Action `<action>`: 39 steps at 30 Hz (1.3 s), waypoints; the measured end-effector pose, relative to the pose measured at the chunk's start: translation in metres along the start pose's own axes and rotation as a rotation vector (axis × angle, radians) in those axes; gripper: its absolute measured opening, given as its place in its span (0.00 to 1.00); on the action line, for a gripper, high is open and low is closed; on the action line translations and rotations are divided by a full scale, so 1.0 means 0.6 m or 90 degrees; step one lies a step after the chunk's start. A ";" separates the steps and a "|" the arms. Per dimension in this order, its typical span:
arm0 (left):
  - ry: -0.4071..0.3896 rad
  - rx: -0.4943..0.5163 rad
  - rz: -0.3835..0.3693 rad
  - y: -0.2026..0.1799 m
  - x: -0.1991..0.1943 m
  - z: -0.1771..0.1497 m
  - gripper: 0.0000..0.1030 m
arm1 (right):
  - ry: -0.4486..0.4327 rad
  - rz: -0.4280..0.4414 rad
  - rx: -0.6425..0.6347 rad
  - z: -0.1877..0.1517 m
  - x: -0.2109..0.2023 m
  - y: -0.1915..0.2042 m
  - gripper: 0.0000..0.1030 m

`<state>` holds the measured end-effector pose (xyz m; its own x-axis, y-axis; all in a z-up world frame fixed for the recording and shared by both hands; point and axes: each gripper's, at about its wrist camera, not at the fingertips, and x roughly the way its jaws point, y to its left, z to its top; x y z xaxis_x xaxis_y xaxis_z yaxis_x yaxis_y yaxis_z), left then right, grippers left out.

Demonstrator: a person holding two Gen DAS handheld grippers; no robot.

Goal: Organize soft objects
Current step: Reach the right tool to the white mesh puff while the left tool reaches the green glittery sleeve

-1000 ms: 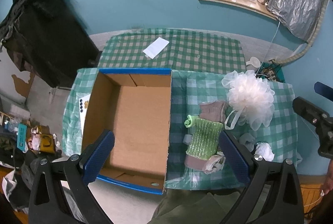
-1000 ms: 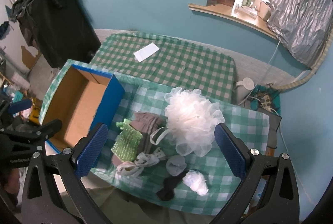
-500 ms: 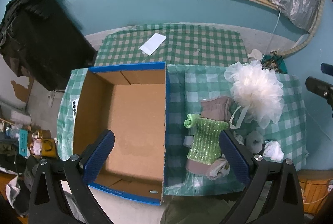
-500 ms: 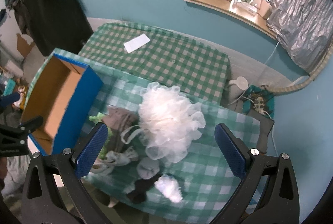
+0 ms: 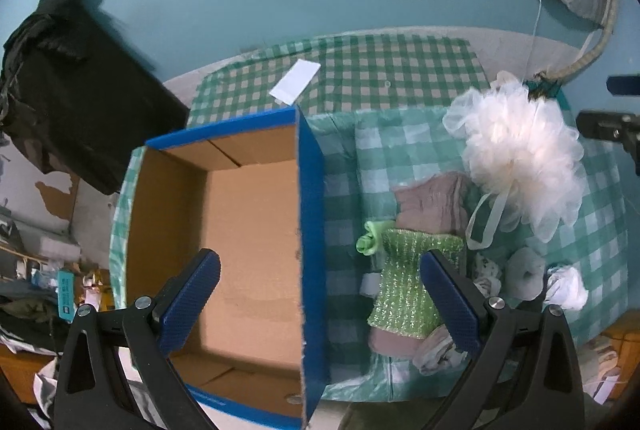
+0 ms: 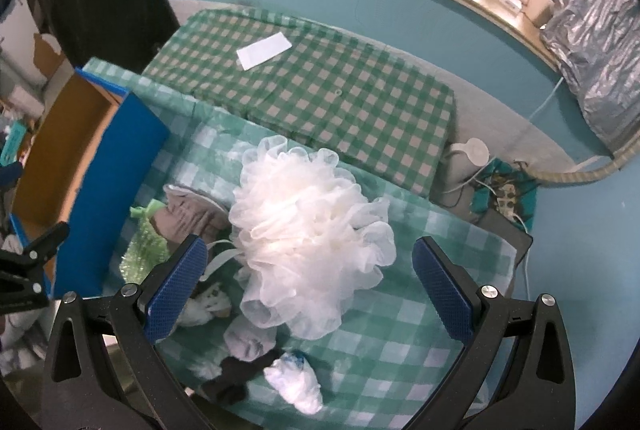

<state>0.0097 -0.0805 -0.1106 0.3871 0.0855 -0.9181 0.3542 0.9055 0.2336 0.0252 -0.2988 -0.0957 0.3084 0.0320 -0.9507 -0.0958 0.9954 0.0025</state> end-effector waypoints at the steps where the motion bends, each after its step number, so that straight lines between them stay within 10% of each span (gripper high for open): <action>1: 0.005 0.006 -0.002 -0.006 0.007 -0.003 0.98 | 0.006 0.000 -0.002 0.001 0.008 0.000 0.99; 5: 0.020 0.029 -0.013 -0.032 0.032 -0.014 0.86 | 0.036 0.010 -0.007 0.003 0.048 -0.002 0.99; 39: 0.116 0.007 -0.113 -0.098 0.126 -0.024 0.88 | 0.171 0.049 -0.053 -0.031 0.249 0.014 0.99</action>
<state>0.0056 -0.1211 -0.1983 0.1581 -0.0001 -0.9874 0.4118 0.9089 0.0659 0.0529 -0.2872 -0.2437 0.0359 0.0715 -0.9968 -0.1904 0.9797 0.0634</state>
